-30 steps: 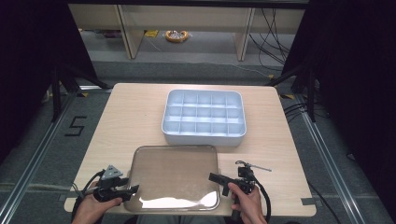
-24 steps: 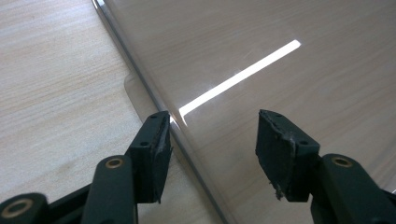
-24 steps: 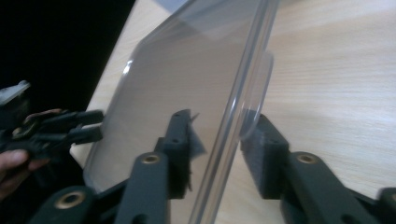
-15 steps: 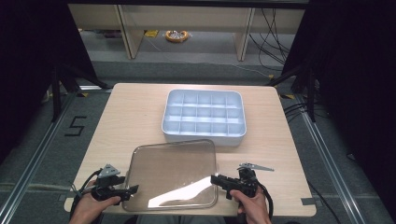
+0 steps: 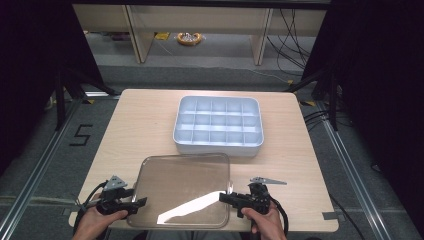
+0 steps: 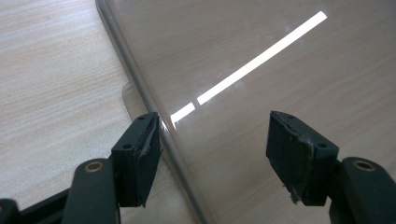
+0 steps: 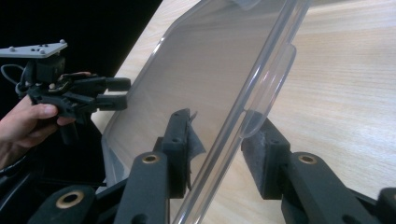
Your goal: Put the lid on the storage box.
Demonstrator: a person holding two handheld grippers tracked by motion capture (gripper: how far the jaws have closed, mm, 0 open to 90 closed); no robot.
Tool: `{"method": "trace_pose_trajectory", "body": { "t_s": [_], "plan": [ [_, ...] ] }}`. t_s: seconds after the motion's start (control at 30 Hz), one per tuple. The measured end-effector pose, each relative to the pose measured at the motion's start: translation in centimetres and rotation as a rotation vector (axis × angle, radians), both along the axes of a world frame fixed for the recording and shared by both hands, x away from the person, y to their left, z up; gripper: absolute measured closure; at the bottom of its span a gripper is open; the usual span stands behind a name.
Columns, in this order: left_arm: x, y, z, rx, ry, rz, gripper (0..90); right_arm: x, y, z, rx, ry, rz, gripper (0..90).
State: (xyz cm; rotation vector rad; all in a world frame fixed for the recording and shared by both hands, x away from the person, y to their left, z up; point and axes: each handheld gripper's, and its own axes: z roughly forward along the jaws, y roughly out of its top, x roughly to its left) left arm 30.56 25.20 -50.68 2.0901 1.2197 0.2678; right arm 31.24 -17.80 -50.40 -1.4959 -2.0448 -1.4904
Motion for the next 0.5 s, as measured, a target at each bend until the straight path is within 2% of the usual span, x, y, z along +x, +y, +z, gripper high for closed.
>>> {"method": "trace_pose_trajectory", "body": {
  "t_s": [0.07, 0.1, 0.17, 0.2, 0.23, 0.3, 0.33, 0.37, 0.4, 0.43, 0.47, 0.5],
  "plan": [
    [0.0, -0.1, -0.1, -0.035, -0.002, 0.025, 34.7, 0.0, -0.2, 0.3, 0.013, -0.021, 0.02, 65.8],
    [0.1, 0.1, 0.0, -0.023, 0.006, 0.01, 34.5, 0.0, -0.2, 0.4, 0.023, -0.025, 0.023, 66.2],
    [0.2, 0.2, -0.1, -0.038, 0.011, 0.017, 33.0, -0.1, -0.2, 0.7, 0.03, -0.052, 0.038, 66.8],
    [0.2, 0.3, -0.2, -0.037, 0.01, 0.028, 30.1, -0.1, -0.3, 0.8, 0.039, -0.077, 0.048, 67.0],
    [0.3, 0.3, -0.1, -0.04, 0.017, 0.036, 24.6, -0.2, -0.3, 1.1, 0.034, -0.077, 0.053, 67.3],
    [0.6, 0.7, -0.2, -0.084, 0.04, 0.067, 17.6, -0.5, -0.1, 1.5, 0.045, -0.053, 0.053, 68.7],
    [0.7, 0.8, -0.3, -0.113, 0.048, 0.086, 15.2, -0.2, -0.3, 1.3, 0.03, -0.115, 0.072, 69.7],
    [0.7, 0.8, -0.3, -0.113, 0.048, 0.086, 14.2, -0.4, -0.2, 1.5, 0.046, -0.079, 0.064, 70.3],
    [0.9, 1.1, -0.4, -0.145, 0.06, 0.095, 14.4, -0.4, -0.3, 1.6, 0.055, -0.076, 0.067, 70.3],
    [0.9, 1.1, -0.4, -0.145, 0.06, 0.095, 14.5, -0.4, -0.3, 1.6, 0.055, -0.076, 0.067, 70.3],
    [1.0, 1.3, -0.4, -0.146, 0.064, 0.092, 14.5, -0.2, -0.3, 1.4, 0.033, -0.115, 0.07, 70.3],
    [1.3, 1.5, -0.5, -0.171, 0.075, 0.102, 15.3, -0.1, -0.4, 1.4, 0.038, -0.114, 0.08, 70.3]
  ]
}}
